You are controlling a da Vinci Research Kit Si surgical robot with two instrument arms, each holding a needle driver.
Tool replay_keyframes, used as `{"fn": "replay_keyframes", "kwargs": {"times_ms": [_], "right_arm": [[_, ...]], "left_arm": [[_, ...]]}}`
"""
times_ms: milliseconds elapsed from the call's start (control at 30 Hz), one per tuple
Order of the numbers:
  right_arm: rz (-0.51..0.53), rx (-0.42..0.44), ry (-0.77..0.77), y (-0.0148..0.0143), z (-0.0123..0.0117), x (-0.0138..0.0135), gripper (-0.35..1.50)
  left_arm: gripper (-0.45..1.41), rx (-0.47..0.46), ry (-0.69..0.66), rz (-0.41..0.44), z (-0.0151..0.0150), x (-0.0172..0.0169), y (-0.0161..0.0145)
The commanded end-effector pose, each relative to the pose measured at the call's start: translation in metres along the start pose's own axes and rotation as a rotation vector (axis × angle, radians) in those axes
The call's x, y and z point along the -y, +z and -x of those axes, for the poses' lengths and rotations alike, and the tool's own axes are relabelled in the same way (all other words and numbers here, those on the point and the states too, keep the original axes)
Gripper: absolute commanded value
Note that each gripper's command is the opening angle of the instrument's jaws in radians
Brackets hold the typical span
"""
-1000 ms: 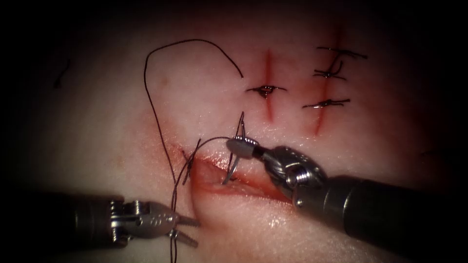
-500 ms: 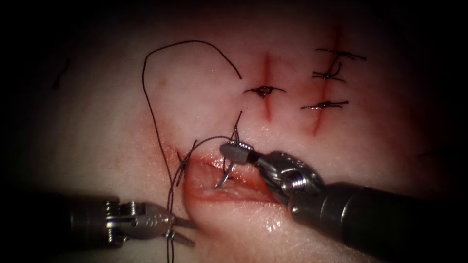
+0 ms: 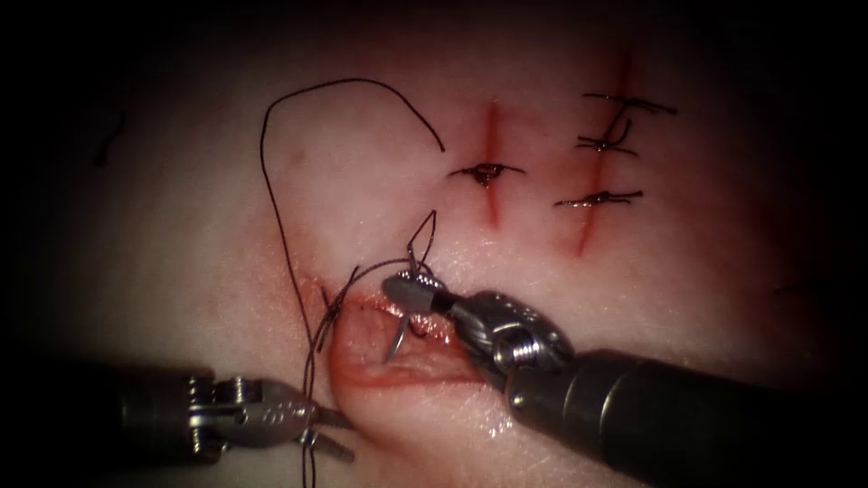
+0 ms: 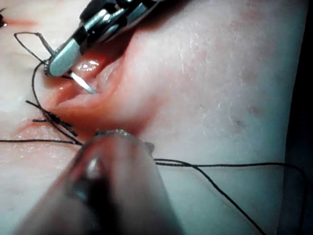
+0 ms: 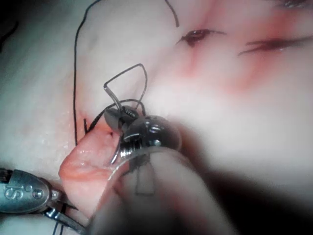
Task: Wound Closure
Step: Use the right needle driver to pass the needle through the tissue below the cut.
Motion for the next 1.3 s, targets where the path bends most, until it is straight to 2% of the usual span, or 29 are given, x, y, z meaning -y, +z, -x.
{"fn": "replay_keyframes", "kwargs": {"times_ms": [33, 400, 900, 1300], "right_arm": [[0.0, 0.007, 0.002, 0.001, 0.0003, 0.0002, -0.35], [-0.011, 0.038, 0.046, 0.001, 0.0026, 0.0003, -0.35], [-0.036, 0.081, 0.068, -0.0003, 0.0055, 0.003, -0.35], [-0.049, 0.086, 0.086, 0.0, 0.0069, 0.0033, -0.35]], "left_arm": [[-0.03, 0.0, 0.0, 0.002, 0.0001, -0.0001, 0.0008], [-0.05, 0.0, 0.001, 0.004, 0.0003, -0.0001, 0.0007], [-0.08, 0.001, 0.003, 0.003, 0.0004, 0.0001, 0.0006], [-0.08, 0.001, 0.003, 0.004, 0.0004, 0.0001, 0.0006]]}}
